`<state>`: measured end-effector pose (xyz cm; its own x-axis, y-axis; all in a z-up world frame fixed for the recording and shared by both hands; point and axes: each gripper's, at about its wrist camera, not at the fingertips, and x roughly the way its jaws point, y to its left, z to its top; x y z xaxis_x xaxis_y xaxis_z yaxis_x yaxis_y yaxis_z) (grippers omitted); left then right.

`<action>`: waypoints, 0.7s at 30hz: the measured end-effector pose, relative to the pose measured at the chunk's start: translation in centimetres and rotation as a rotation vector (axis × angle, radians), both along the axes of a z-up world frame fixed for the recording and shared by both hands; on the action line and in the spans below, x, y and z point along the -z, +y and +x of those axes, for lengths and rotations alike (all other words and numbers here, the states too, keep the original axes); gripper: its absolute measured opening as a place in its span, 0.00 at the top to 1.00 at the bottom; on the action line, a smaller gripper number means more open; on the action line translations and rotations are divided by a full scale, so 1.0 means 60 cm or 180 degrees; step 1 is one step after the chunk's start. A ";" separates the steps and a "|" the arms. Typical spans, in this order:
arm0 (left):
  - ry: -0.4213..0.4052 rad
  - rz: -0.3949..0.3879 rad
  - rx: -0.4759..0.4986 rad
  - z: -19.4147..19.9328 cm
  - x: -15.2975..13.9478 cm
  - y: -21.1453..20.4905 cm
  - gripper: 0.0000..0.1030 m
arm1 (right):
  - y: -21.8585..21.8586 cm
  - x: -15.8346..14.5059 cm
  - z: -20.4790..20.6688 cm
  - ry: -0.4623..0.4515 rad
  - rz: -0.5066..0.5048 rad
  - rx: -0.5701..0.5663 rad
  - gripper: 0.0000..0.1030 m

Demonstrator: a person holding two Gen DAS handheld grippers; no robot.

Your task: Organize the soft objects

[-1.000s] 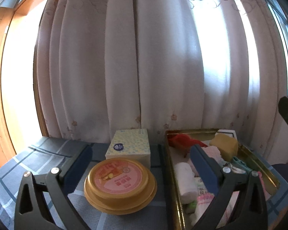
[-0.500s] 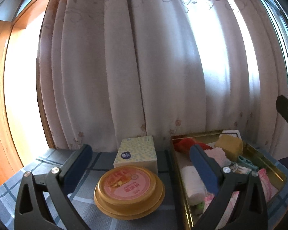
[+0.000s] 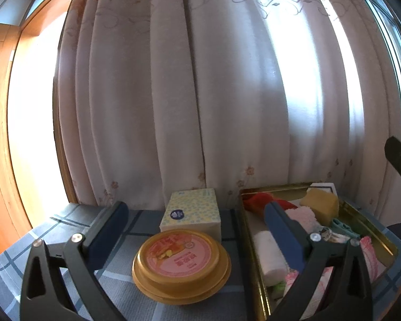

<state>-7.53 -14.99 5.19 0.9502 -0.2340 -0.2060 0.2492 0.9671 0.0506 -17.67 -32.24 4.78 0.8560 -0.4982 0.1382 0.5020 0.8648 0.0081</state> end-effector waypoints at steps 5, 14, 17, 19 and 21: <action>-0.0001 0.0001 -0.0004 0.001 0.000 -0.003 0.00 | -0.001 0.000 0.000 0.0007 -0.0007 -0.0010 0.06; -0.0002 -0.0005 0.0008 0.000 0.001 -0.003 0.00 | -0.002 0.000 0.000 0.0008 -0.0008 -0.0021 0.06; 0.0004 -0.0002 0.0000 0.000 0.001 -0.003 0.00 | -0.002 0.000 0.000 0.0008 -0.0008 -0.0014 0.06; 0.0005 -0.0009 0.0005 0.000 0.001 -0.003 0.00 | -0.001 0.000 0.000 0.0013 -0.0006 -0.0008 0.06; 0.0008 -0.0011 0.0012 0.000 0.001 -0.005 0.00 | -0.001 0.000 0.000 0.0016 -0.0003 -0.0008 0.06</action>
<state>-7.51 -15.28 5.12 0.9488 -0.2383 -0.2074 0.2529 0.9664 0.0467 -17.68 -32.32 4.77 0.8579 -0.4959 0.1343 0.4999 0.8661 0.0046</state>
